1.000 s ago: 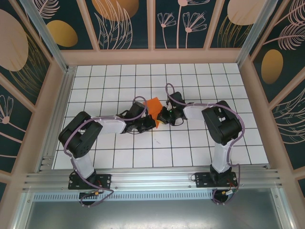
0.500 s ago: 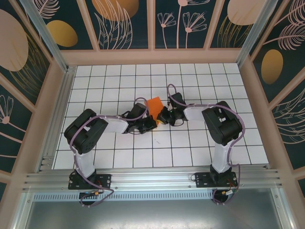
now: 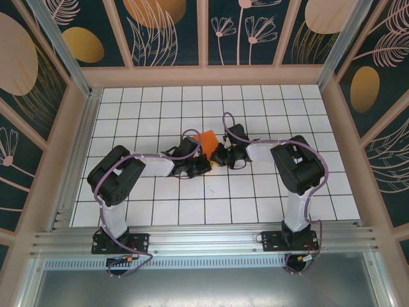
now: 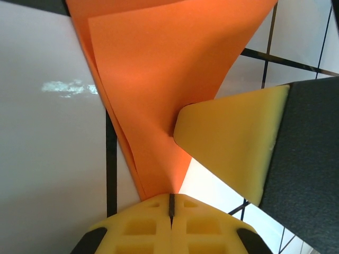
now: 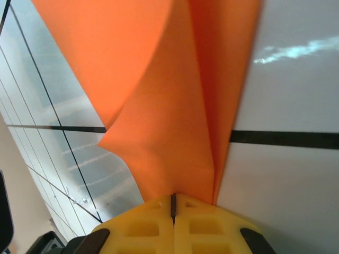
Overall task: Fold a paper plane with a square sheet of paper (pick it up from the middle)
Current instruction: Third fold the triangle at the center of the table.
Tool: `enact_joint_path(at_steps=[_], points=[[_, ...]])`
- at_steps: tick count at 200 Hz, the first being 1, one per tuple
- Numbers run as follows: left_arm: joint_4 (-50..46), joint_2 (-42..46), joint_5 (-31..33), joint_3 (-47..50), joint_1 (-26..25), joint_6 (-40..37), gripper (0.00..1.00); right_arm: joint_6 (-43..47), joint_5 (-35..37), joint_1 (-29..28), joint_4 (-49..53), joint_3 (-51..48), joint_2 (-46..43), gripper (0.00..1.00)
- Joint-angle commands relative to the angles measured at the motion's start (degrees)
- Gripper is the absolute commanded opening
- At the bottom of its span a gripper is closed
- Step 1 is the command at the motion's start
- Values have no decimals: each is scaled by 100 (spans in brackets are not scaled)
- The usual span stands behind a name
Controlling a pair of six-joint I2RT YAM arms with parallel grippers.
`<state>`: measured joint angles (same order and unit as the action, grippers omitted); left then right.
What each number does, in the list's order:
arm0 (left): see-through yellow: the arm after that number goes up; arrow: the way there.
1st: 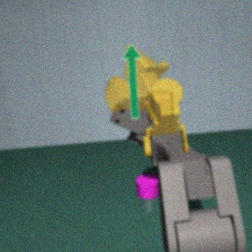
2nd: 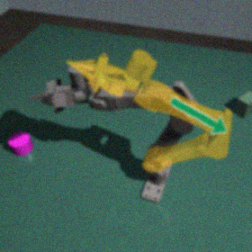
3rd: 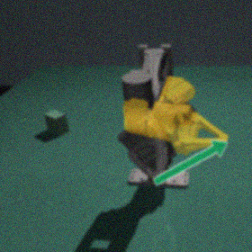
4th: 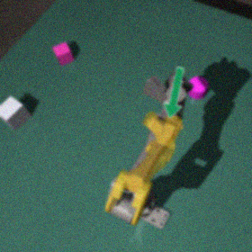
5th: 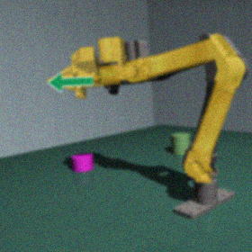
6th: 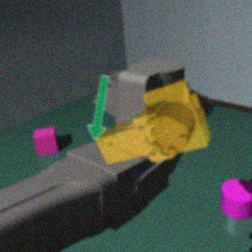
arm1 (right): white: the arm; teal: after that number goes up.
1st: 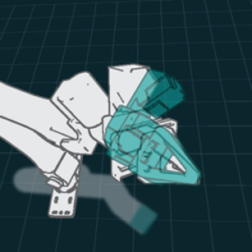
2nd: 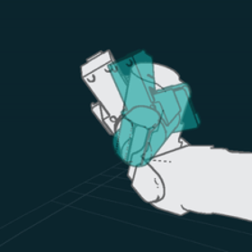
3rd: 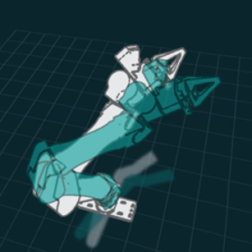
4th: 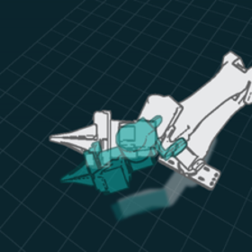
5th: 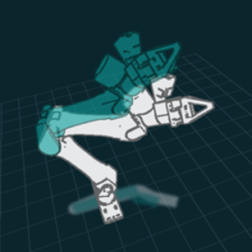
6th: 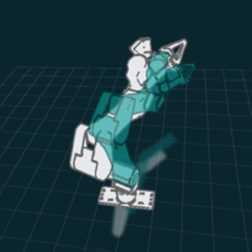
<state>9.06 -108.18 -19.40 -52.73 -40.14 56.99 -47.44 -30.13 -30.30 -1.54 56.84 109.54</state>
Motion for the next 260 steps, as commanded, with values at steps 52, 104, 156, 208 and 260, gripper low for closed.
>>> enact_joint_path(at_steps=[52,104,156,208,260], points=[[-1314,-299,525,168,27,-587,0,1248,-247,386,-452,36,30,0],[-1461,-335,551,86,26,-704,0,1643,-403,561,-298,338,294,0],[-1478,-385,591,-3,25,-689,0,1771,-481,190,152,191,-167,0],[-1452,-392,595,-14,26,-672,0,1415,-248,-2,370,22,108,0],[-1534,-367,639,58,27,-724,0,1639,176,364,644,357,370,0]])
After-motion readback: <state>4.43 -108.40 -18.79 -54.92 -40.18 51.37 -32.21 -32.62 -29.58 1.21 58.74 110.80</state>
